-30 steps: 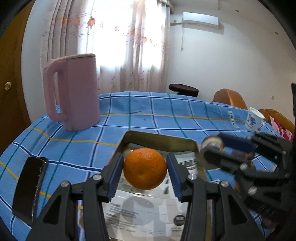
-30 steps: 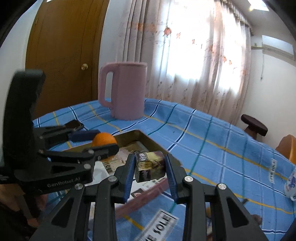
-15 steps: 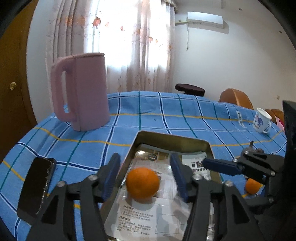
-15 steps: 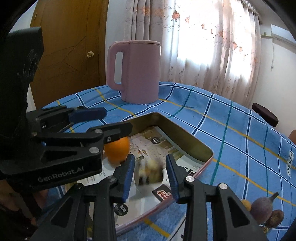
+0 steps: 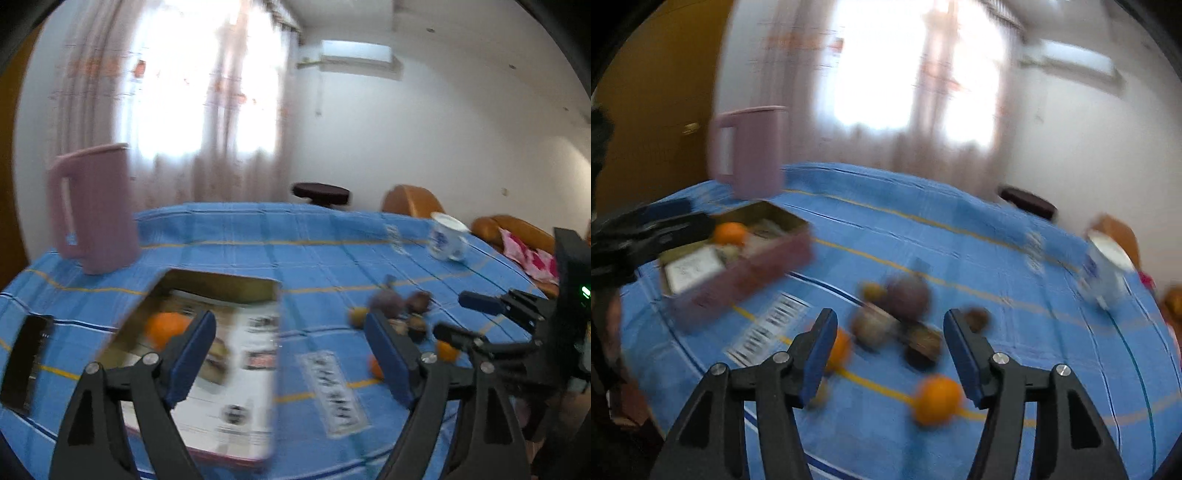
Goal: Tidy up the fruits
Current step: 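Grasp the brown kiwi with the left tool while the right tool grasps an orange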
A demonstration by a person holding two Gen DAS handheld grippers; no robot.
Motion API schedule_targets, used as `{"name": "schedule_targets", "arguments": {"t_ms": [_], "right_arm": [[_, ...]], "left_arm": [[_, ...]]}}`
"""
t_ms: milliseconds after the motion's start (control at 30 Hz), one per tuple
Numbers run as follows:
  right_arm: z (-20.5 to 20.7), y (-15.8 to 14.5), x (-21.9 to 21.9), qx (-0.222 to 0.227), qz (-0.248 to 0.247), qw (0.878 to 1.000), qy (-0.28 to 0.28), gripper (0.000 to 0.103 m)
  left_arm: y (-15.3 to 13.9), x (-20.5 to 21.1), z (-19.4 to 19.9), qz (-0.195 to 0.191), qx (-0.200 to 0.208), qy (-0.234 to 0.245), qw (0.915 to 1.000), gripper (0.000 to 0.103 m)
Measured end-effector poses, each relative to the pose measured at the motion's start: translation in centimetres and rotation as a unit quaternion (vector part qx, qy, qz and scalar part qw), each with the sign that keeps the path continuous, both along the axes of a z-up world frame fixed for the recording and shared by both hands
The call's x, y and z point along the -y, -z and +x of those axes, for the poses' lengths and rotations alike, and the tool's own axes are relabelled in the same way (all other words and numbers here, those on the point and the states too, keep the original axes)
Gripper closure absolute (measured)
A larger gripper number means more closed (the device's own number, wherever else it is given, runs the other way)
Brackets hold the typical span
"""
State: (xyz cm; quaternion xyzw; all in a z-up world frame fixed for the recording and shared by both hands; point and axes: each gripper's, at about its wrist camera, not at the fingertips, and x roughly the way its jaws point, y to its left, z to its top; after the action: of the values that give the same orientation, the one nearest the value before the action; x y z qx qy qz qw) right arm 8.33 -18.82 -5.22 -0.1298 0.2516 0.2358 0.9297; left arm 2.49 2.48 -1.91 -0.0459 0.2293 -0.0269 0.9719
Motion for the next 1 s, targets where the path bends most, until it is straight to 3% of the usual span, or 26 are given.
{"name": "schedule_targets", "arguments": {"t_ms": [167,500,533,567,633,767,900,1000], "right_arm": [[1.4,1.5,2.6,-0.032,0.006,0.999,0.038,0.042],[2.7,3.6,3.0,-0.093,0.012,0.995,0.033,0.042],[2.8,3.7,3.0,-0.099,0.011,0.995,0.031,0.046],[3.0,3.9,3.0,-0.105,0.01,0.994,0.029,0.058],[3.3,4.2,2.6,-0.122,0.01,0.992,0.015,0.063],[3.0,4.2,2.5,-0.117,0.011,0.993,0.01,0.064],[1.9,3.6,2.9,-0.095,0.036,0.995,-0.02,0.064],[1.9,3.4,3.1,-0.091,0.045,0.995,-0.013,0.064]], "left_arm": [[1.5,4.3,1.0,0.013,-0.032,0.043,0.9985,0.018],[4.2,8.3,1.7,0.021,-0.085,0.097,0.9914,0.021],[4.4,8.5,1.8,0.021,-0.091,0.101,0.9905,0.023],[4.6,8.6,1.9,0.02,-0.096,0.104,0.9897,0.028],[4.9,8.8,2.2,0.019,-0.105,0.11,0.9882,0.037],[5.3,9.2,2.7,0.021,-0.121,0.12,0.9851,0.044],[5.6,9.7,3.0,0.026,-0.133,0.128,0.9824,0.044],[5.9,9.9,3.2,0.028,-0.144,0.133,0.9802,0.051]]}}
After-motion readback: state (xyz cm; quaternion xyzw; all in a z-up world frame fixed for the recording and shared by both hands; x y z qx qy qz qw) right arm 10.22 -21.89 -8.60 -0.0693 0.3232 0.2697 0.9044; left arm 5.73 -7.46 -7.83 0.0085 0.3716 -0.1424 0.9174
